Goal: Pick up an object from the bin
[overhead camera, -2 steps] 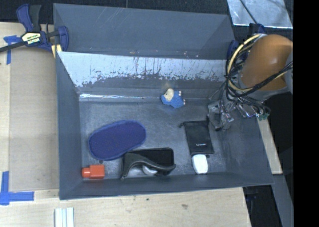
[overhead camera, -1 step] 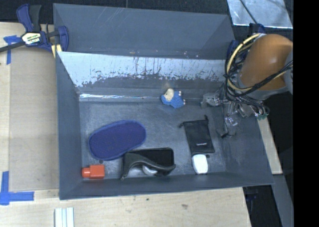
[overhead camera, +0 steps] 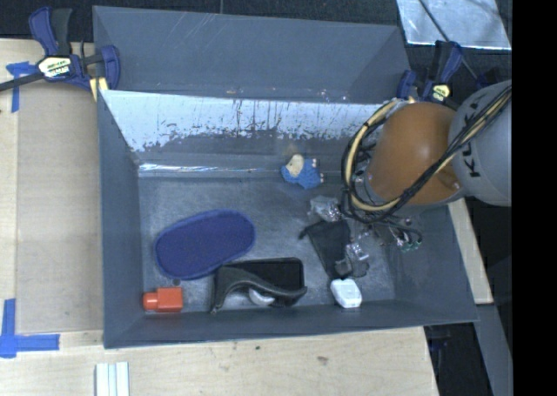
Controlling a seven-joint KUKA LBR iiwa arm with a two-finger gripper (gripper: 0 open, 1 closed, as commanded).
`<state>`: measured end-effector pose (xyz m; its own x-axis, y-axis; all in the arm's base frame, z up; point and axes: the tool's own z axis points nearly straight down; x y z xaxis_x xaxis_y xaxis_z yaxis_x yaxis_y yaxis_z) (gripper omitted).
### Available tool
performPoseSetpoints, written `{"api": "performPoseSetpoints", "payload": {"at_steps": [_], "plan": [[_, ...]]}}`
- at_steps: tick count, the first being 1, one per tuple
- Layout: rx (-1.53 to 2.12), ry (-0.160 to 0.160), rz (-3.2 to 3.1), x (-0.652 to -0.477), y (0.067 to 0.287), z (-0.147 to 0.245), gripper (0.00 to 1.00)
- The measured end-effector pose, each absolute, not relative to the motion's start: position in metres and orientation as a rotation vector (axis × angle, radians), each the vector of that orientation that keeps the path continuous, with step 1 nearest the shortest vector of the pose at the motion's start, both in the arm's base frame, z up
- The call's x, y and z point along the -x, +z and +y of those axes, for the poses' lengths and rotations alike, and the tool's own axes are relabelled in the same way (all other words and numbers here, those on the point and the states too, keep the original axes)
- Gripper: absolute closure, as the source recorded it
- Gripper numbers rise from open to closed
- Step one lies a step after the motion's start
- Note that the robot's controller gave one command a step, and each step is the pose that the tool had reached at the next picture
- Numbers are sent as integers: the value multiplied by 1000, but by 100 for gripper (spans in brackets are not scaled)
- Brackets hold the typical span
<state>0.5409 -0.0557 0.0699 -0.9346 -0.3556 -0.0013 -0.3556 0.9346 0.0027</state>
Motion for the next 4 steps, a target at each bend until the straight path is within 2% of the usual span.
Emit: {"api": "performPoseSetpoints", "payload": {"at_steps": [1, 2, 3, 4], "plan": [[561, -1, 3086, -543, 71, -60, 100], [589, -4, 3080, -551, 78, -93, 100], [688, 3, 3058, -572, 71, -7, 100], [724, -3, 3050, -594, 81, -32, 100]]}}
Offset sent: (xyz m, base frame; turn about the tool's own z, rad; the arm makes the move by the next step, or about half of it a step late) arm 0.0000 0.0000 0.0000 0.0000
